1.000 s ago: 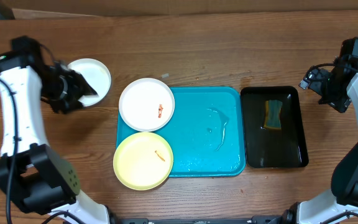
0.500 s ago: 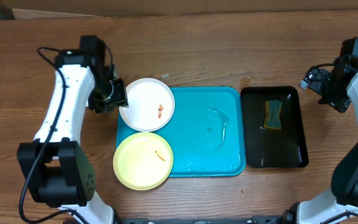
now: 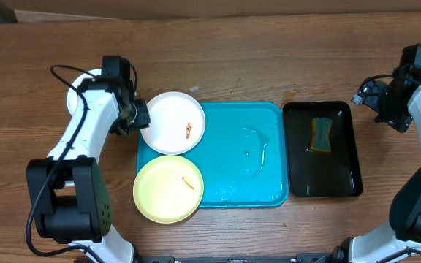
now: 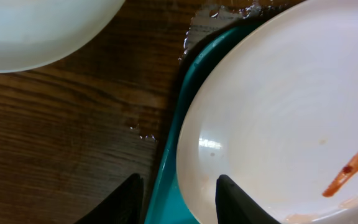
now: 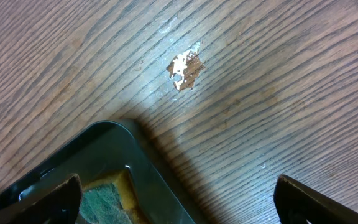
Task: Clean dirty plates on tray and stack at the side
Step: 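Grasp the rim of the other white plate and drag it right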
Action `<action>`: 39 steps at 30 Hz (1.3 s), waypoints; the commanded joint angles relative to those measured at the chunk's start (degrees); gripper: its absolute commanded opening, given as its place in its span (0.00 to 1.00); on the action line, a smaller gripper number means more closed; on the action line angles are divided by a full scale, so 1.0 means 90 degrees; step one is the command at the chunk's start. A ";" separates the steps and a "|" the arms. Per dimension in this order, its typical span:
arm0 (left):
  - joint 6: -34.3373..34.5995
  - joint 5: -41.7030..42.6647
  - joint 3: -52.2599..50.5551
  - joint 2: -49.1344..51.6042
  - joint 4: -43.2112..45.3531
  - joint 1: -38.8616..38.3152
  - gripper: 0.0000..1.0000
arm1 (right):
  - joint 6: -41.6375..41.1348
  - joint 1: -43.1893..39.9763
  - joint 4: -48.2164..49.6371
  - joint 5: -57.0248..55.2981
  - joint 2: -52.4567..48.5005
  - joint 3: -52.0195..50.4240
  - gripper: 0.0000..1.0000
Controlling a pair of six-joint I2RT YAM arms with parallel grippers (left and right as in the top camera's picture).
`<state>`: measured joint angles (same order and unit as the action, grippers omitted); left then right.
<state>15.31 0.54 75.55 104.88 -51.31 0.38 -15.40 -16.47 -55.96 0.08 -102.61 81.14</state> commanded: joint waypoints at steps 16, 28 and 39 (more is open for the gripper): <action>0.0090 0.0002 -0.0855 -0.0036 0.1195 -0.0032 0.27 | -0.0034 -0.0005 0.0034 0.0017 0.0078 0.0068 1.00; 0.0114 0.0491 -0.0855 -0.0034 0.1251 -0.0270 0.26 | -0.0034 -0.0007 0.0034 0.0017 0.0078 0.0068 1.00; 0.0119 0.0950 -0.0862 -0.0034 0.1258 -0.0707 0.26 | -0.0034 -0.0005 0.0034 0.0017 0.0078 0.0068 1.00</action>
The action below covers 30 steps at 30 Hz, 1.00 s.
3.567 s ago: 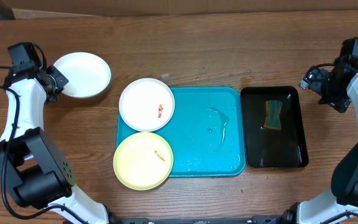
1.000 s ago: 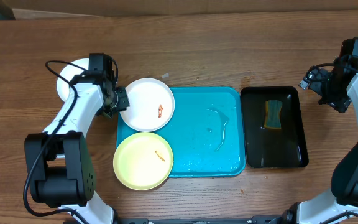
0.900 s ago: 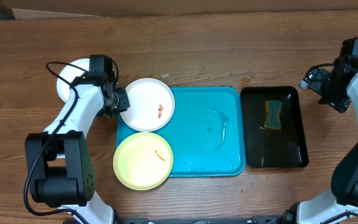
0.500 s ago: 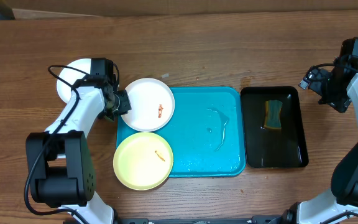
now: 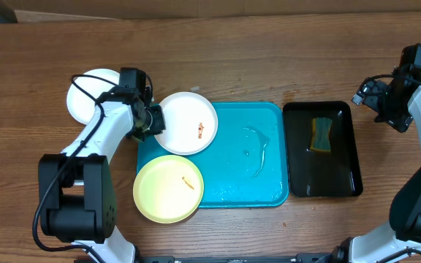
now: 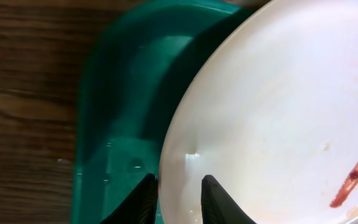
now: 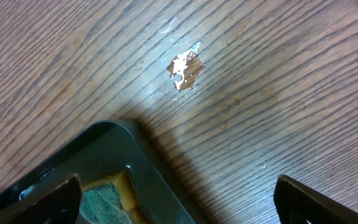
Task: Clean dirty plates on tray and stack at the side
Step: 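Grasp the rim of the other white plate and drag it right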
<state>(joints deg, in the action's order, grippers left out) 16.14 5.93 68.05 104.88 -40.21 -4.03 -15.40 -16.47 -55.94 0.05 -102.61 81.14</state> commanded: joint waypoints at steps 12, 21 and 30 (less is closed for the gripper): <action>0.0114 0.0347 -0.0051 -0.0032 0.0068 -0.1489 0.27 | -0.0034 -0.0007 0.0032 0.0019 0.0078 0.0068 1.00; 0.0187 0.0316 -0.0032 -0.0034 0.0124 -0.2120 0.29 | -0.0034 -0.0005 0.0032 0.0019 0.0078 0.0068 1.00; 0.0384 0.0287 0.0204 -0.0032 0.0481 -0.1792 0.40 | -0.0034 -0.0005 0.0032 0.0019 0.0078 0.0068 1.00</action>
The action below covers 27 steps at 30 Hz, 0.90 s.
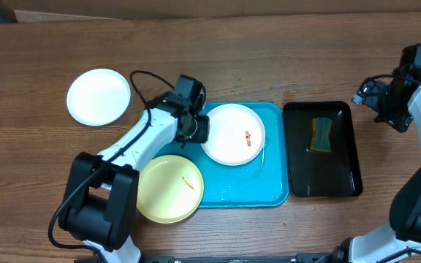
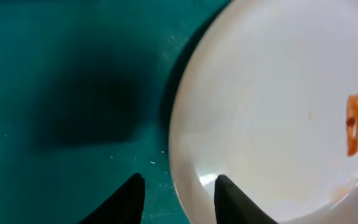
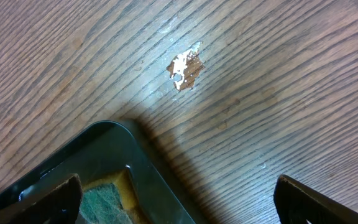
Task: Clean dirty plates on tray and stack at the side
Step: 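Grasp the rim of the other white plate and drag it right, then move the right gripper down onto the sponge in the black tray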
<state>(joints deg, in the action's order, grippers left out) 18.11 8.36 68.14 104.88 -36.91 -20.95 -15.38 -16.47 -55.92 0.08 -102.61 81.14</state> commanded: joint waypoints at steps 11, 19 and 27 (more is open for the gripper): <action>0.0520 -0.0369 0.0136 0.0085 0.0104 -0.0219 0.27 | -0.0036 -0.0005 0.0029 0.0017 0.0078 0.0070 1.00; 0.0593 -0.0561 0.0136 0.0087 0.0056 -0.0248 0.29 | -0.0036 -0.0005 0.0029 0.0017 0.0078 0.0068 1.00; 0.0763 -0.0648 0.0017 0.0087 0.0024 -0.0255 0.25 | -0.0036 -0.0005 0.0029 0.0017 0.0078 0.0068 1.00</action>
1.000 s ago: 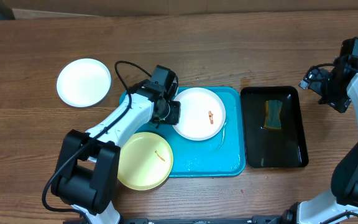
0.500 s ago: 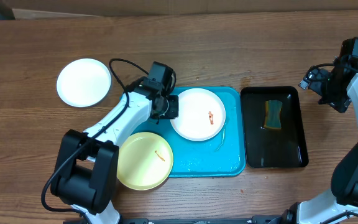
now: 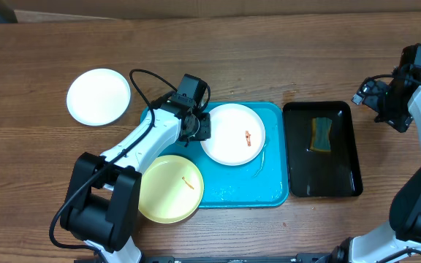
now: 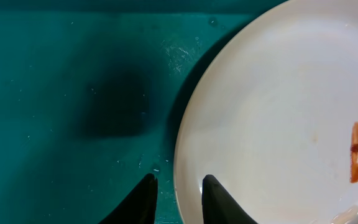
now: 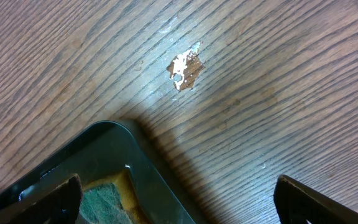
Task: Clean dirty plates on tray and stack at the side
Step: 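Move the right gripper down onto the sponge in the black tray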
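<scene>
A white plate [image 3: 229, 139] with a red smear [image 4: 357, 158] lies in the middle of the teal tray [image 3: 232, 184]. My left gripper [image 3: 202, 130] is at the plate's left rim; in the left wrist view its fingers straddle the rim and the left gripper [image 4: 179, 180] is shut on it. A yellow plate [image 3: 168, 188] with a small streak overhangs the tray's near left corner. A clean white plate [image 3: 99, 96] lies on the table at the left. My right gripper [image 3: 377, 98] stands open above bare wood, beside the far right corner of the black tray.
The black tray [image 3: 327, 177] to the right of the teal tray holds a green and yellow sponge [image 3: 321, 134]. A pale chip [image 5: 184, 70] marks the wood beyond the black tray's corner [image 5: 107, 146]. Water streaks lie on the teal tray's right half.
My left gripper's fingers have drawn closer together on the white plate's left rim. The plate lies where it did. The right arm has not moved.
The dirty white plate lay at the tray's far left corner, my left gripper open round its rim. Then the gripper was shut on it and the plate stood farther right. Then the plate lay mid-tray with the fingers wider apart. Now they are shut on the rim again.
</scene>
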Action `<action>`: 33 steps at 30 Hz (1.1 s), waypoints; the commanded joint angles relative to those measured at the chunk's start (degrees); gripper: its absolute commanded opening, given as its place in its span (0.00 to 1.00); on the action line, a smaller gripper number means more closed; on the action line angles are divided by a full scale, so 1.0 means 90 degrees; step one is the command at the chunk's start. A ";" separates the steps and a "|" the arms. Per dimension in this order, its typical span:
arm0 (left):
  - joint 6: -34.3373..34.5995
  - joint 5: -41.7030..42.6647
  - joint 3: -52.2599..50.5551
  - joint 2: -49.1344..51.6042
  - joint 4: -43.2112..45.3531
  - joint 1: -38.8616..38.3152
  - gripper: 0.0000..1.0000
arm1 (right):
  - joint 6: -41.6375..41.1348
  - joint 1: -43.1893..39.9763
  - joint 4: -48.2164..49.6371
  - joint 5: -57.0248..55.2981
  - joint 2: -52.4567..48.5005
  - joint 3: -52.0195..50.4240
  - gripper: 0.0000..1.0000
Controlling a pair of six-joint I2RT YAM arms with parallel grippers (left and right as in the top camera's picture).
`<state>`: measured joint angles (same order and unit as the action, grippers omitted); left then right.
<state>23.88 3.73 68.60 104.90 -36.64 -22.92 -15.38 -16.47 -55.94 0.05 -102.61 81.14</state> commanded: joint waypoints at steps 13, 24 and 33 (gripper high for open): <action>0.0165 -0.0131 -0.0449 0.0085 0.0452 -0.0041 0.23 | 0.0090 0.0022 0.0085 0.1630 0.0078 0.0068 0.91; 0.0160 -0.0083 -0.0529 0.0085 0.0721 -0.0044 0.29 | 0.0546 0.1049 -0.0549 0.0129 0.0078 -0.0041 0.72; 0.0160 -0.0083 -0.0539 0.0085 0.0731 -0.0109 0.28 | 0.0546 0.1513 -0.0389 -0.0192 0.0078 -0.0692 0.77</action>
<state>24.34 3.36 64.20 105.03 -30.33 -22.96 -10.66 -3.53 -60.36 0.47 -102.61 77.54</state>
